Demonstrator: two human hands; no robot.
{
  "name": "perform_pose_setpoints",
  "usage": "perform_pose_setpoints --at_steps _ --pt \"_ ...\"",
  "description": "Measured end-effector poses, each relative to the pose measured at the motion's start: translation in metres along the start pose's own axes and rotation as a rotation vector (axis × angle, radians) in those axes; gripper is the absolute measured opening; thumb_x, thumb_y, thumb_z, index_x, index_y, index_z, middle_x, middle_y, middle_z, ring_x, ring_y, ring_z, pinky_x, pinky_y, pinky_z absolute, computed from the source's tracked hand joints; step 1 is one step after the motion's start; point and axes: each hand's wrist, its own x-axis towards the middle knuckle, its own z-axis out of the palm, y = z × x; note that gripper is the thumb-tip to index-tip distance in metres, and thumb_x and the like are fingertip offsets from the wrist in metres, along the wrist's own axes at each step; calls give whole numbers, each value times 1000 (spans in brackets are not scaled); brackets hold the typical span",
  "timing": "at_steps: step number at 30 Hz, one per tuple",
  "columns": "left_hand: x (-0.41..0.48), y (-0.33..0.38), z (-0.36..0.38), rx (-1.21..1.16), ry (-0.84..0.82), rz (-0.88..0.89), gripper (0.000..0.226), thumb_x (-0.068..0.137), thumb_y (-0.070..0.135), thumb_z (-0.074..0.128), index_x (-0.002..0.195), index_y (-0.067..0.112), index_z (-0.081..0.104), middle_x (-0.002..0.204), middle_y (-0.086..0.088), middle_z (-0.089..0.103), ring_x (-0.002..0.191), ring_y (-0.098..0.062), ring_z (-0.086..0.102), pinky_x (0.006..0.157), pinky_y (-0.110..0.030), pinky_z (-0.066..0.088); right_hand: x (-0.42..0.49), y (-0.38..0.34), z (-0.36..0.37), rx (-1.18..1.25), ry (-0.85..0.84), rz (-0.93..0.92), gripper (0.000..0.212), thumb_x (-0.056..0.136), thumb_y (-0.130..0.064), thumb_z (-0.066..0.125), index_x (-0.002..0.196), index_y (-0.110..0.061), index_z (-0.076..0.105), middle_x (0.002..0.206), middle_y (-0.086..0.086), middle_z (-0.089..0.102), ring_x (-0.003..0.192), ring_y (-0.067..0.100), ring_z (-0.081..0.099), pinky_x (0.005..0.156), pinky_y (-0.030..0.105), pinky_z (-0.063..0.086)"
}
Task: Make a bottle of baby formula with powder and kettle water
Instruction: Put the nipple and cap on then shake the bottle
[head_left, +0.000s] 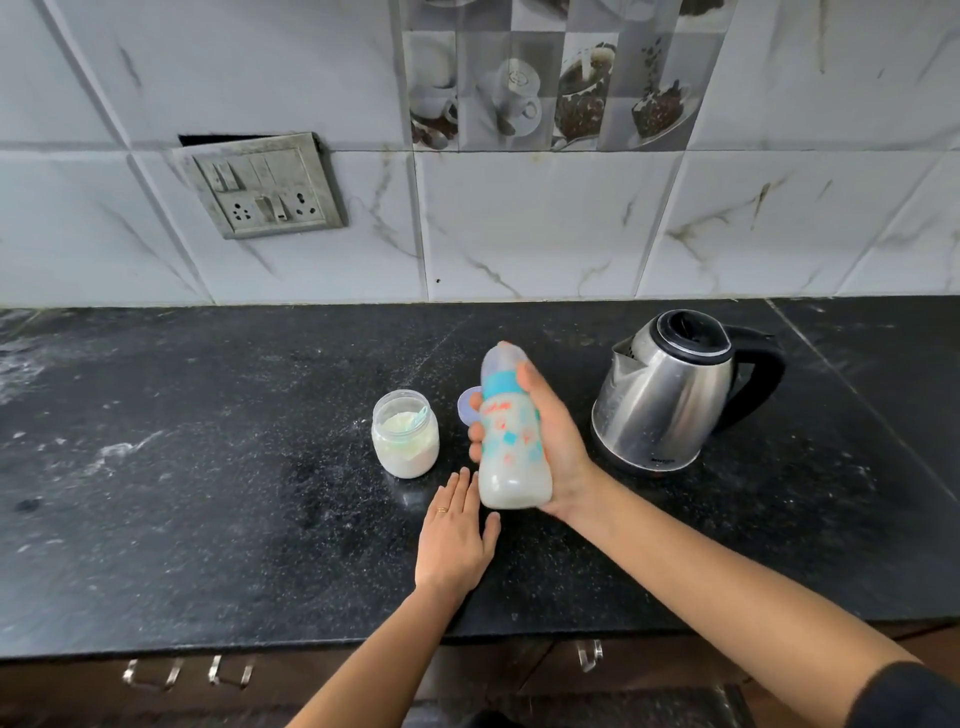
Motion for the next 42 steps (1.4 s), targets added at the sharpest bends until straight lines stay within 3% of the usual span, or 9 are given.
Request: perform_pose_setpoints --at_steps 6,11,16,20,26,29,34,39,42 --pt "1 -2 2 -5 -39 0 62 98 46 28 151 14 21 158 -4 18 147 -14 10 120 -28 3 8 -23 11 218 95 -110 39 88 -45 54 98 -8 54 73 6 61 52 17 60 51 24 53" --pt "1 -1 1 -63 62 19 60 92 46 37 140 10 44 142 -8 48 134 -22 41 112 -39 32 -8 8 8 -11 19 6 50 85 -47 54 122 -17 40 73 8 58 50 19 58 48 28 52" --pt "2 -5 3 -23 -11 -3 67 94 51 21 150 16 22 158 -2 20 146 -13 11 118 -25 0 2 -19 11 227 155 -81 41 89 -46 52 102 -6 52 70 5 59 48 17 59 48 24 53" --pt "1 -4 1 -45 -5 1 61 97 45 35 149 14 26 156 -3 27 145 -13 16 120 -29 8 -12 1 5 -23 96 -44 63 82 -46 59 133 -16 37 74 7 61 51 19 59 49 27 52" --pt "1 -5 1 -39 -29 -1 62 97 47 29 150 16 23 157 -2 22 146 -13 12 119 -26 3 -10 -12 7 205 177 -73 39 91 -46 50 96 -7 52 77 6 55 48 17 57 49 23 52" --pt "1 -5 0 -73 -6 2 61 96 47 34 148 17 29 153 -1 32 143 -14 23 119 -32 15 -21 10 7 -18 128 -34 49 83 -48 53 111 -8 50 71 5 59 50 17 57 50 25 51" --pt "1 -5 1 -52 -26 -7 61 98 46 32 150 16 22 158 -2 20 146 -13 12 119 -26 2 -8 -14 6 240 207 -157 39 91 -46 51 99 -8 53 79 5 56 52 17 58 50 24 52" --pt "1 -7 2 -60 -25 19 63 96 46 32 150 15 24 156 -4 26 145 -15 17 119 -34 16 -26 10 3 -61 84 -49 54 83 -49 58 118 -9 48 75 6 59 52 18 57 50 27 50" --pt "2 -6 1 -62 -29 3 61 98 45 33 150 15 22 158 -2 20 146 -13 12 120 -29 7 -14 -8 1 115 156 -121 46 85 -47 55 112 -11 48 82 5 56 52 16 57 50 25 50"
